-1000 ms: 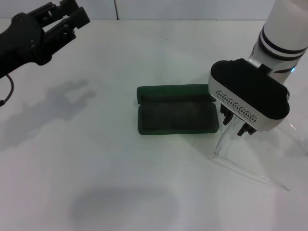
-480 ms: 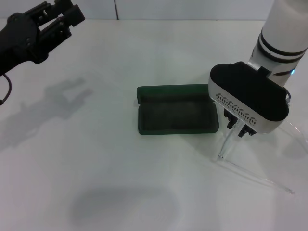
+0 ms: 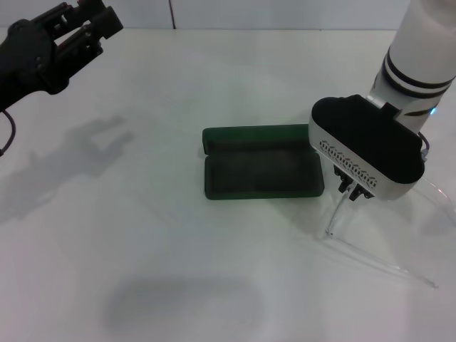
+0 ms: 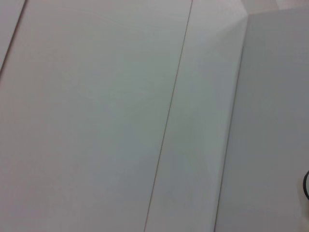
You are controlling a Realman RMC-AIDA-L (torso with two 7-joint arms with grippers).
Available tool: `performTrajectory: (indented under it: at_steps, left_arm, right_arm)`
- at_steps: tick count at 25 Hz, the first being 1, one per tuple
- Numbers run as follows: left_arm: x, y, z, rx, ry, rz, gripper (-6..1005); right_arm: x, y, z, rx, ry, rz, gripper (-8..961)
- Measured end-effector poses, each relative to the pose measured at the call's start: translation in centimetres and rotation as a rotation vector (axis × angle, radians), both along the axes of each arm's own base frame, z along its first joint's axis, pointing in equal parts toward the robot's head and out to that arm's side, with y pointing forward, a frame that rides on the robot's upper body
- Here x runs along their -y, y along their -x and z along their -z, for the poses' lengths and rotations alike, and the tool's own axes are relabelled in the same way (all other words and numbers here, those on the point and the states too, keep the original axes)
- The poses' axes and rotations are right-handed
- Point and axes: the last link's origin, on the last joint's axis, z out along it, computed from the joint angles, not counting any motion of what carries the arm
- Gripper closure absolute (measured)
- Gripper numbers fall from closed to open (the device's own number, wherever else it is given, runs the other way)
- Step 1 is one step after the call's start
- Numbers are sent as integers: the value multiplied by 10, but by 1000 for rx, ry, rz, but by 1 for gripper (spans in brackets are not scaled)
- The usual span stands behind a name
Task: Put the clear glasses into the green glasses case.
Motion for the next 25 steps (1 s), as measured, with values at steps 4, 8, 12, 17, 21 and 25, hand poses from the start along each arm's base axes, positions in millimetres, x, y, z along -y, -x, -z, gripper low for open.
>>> performTrajectory:
  at_steps: [4,8,12,17,21,25]
  left_arm:
    - [1,1,0,1,0,-2,576]
    - [1,1,-1,1,1,-3,576]
    - [1,2,-2,-1,1,-4,576]
    - [2,4,-4,2,-4,-7,576]
    - [6,5,-9,23,-19,-2,576]
    - [11,3,-15,54,-34,27,576]
  right_arm:
    - [-1,0,2,-7,-14,-10,840]
    - [0,3,4,-21,-16,-11,852]
    - [2,6,5,-35,-25,-1,864]
    - [13,8,0,-47,-34,26,872]
    - [24,11,-7,-87,-46,61,874]
    - [33,13,-16,-190,-71,127,877]
